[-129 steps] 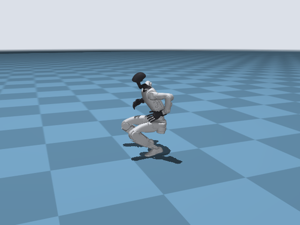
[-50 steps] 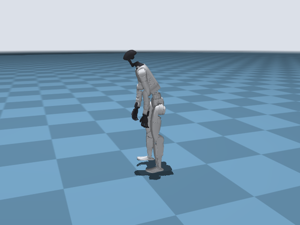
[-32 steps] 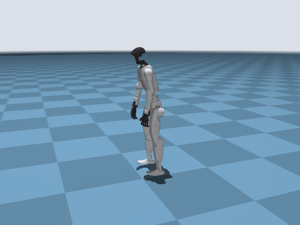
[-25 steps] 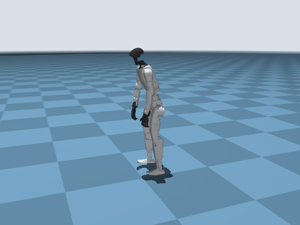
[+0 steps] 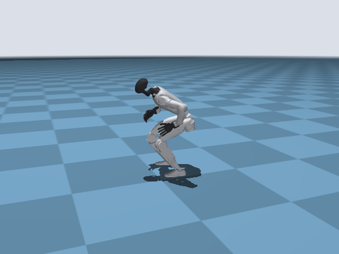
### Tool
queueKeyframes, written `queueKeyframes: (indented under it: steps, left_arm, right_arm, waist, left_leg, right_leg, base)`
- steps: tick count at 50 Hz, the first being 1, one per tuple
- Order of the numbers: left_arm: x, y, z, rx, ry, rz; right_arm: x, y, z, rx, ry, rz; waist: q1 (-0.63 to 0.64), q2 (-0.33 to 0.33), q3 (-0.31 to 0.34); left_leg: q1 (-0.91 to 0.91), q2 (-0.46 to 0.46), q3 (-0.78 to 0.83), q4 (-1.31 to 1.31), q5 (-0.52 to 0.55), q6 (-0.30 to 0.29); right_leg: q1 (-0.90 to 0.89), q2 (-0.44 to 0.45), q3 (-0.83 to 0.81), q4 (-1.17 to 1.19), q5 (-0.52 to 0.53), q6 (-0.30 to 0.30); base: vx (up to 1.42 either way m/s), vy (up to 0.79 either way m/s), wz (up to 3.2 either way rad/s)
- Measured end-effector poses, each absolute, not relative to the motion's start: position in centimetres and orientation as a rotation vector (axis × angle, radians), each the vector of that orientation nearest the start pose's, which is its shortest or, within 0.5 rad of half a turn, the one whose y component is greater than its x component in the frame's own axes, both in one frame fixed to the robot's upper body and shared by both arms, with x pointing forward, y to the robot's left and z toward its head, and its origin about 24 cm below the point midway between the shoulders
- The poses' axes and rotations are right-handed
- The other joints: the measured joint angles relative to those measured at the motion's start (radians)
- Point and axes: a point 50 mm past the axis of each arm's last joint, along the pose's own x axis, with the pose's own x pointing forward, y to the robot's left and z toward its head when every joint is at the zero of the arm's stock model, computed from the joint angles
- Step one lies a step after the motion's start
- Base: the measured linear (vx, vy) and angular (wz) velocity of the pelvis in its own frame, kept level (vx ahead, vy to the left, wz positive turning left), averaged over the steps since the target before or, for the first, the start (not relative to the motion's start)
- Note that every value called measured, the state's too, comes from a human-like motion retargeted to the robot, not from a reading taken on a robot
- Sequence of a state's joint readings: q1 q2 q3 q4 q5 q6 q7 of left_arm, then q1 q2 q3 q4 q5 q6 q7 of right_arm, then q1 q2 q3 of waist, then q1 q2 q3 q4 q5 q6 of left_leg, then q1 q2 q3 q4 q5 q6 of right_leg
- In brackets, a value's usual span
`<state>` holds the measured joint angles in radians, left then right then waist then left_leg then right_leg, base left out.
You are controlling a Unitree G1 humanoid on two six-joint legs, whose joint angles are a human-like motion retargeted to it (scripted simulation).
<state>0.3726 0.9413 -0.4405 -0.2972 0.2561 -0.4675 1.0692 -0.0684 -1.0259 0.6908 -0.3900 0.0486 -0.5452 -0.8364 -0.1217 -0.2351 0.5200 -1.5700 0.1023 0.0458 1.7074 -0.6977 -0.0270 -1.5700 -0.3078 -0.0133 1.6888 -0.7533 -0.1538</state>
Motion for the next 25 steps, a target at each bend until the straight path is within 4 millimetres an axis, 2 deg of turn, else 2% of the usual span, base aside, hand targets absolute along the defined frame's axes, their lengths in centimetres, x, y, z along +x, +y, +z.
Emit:
queueKeyframes:
  steps: [3, 6, 9, 12, 14, 17, 19, 20, 22, 25]
  left_arm:
    - [10.3, 20.8, 7.6, 0.598, -0.467, 0.180]
    - [6.9, 20.9, 7.2, 0.626, -0.351, 0.166]
    - [3.8, 21.2, 7.3, 0.653, -0.216, 0.137]
    - [1.6, 21.6, 7.7, 0.678, -0.104, 0.101]
    - [1.6, 21.9, 8.0, 0.688, -0.090, 0.063]
    - [3.0, 21.9, 8.7, 0.686, -0.134, -0.008]
    - [5.8, 21.2, 8.8, 0.677, -0.195, -0.078]
    - [7.4, 20.7, 8.5, 0.675, -0.227, -0.113]
    - [11.0, 19.1, 6.6, 0.648, -0.287, -0.165]
    - [17.8, 15.2, 4.2, 0.602, -0.371, -0.237]
  right_arm:
    - [15.7, -16.8, 12.4, -0.326, -0.590, 0.259]
    - [13.2, -17.4, 11.9, -0.357, -0.481, 0.333]
    - [11.0, -17.8, 11.7, -0.336, -0.345, 0.389]
    - [9.5, -17.9, 12.2, -0.266, -0.233, 0.414]
    - [9.3, -17.6, 13.1, -0.211, -0.211, 0.422]
    - [9.9, -16.9, 14.7, -0.141, -0.253, 0.425]
    - [11.1, -16.1, 15.3, -0.128, -0.295, 0.411]
    - [11.8, -15.8, 15.3, -0.139, -0.323, 0.409]
    - [14.2, -15.2, 14.6, -0.203, -0.392, 0.422]
    - [19.2, -14.4, 13.1, -0.340, -0.466, 0.435]
  waist:
    - [-0.010, -0.001, 0.000]
    - [0.017, 0.018, 0.000]
    - [0.030, 0.034, 0.000]
    - [0.013, 0.049, 0.000]
    - [-0.001, 0.067, 0.000]
    - [0.012, 0.102, 0.000]
    - [0.060, 0.136, 0.000]
    - [0.090, 0.159, 0.000]
    - [0.141, 0.208, 0.000]
    - [0.205, 0.256, 0.000]
  left_leg:
    - [0.000, 0.008, -0.023, 0.255, -0.099, 0.013]
    - [0.000, 0.056, -0.066, 0.470, -0.165, 0.023]
    - [0.000, 0.068, -0.101, 0.640, -0.175, 0.005]
    - [0.000, 0.059, -0.113, 0.817, -0.175, -0.008]
    - [0.000, 0.060, -0.103, 0.918, -0.175, 0.013]
    - [0.000, 0.080, -0.081, 1.005, -0.175, 0.093]
    - [0.000, 0.099, -0.060, 0.992, -0.175, 0.163]
    - [0.000, 0.106, -0.065, 0.968, -0.175, 0.181]
    - [0.000, 0.122, -0.079, 0.870, -0.175, 0.192]
    - [0.007, 0.141, -0.070, 0.671, -0.167, 0.183]
  right_leg:
    - [0.000, 0.000, 0.052, 0.249, -0.106, 0.000]
    - [0.000, 0.049, 0.075, 0.415, -0.119, -0.002]
    - [0.000, 0.069, 0.116, 0.580, -0.119, 0.006]
    - [0.000, 0.073, 0.199, 0.766, -0.119, 0.042]
    - [0.000, 0.079, 0.269, 0.870, -0.119, 0.072]
    - [0.000, 0.094, 0.348, 0.952, -0.119, 0.089]
    - [0.000, 0.090, 0.349, 0.927, -0.119, 0.070]
    - [0.000, 0.080, 0.318, 0.894, -0.119, 0.042]
    - [0.000, 0.059, 0.222, 0.785, -0.119, -0.027]
    - [0.000, 0.052, 0.112, 0.597, -0.119, -0.082]
  base:
    - [0.09, 0.05, -0.31]
    - [-0.07, 0.12, -0.88]
    - [-0.15, 0.06, -0.27]
    - [-0.04, 0.07, 0.28]
    - [0.11, 0.07, 0.41]
    - [0.18, 0.05, 0.21]
    - [0.17, 0.04, -0.07]
    - [0.18, -0.03, -0.34]
    - [0.24, -0.10, -0.45]
    - [0.39, -0.18, -0.18]
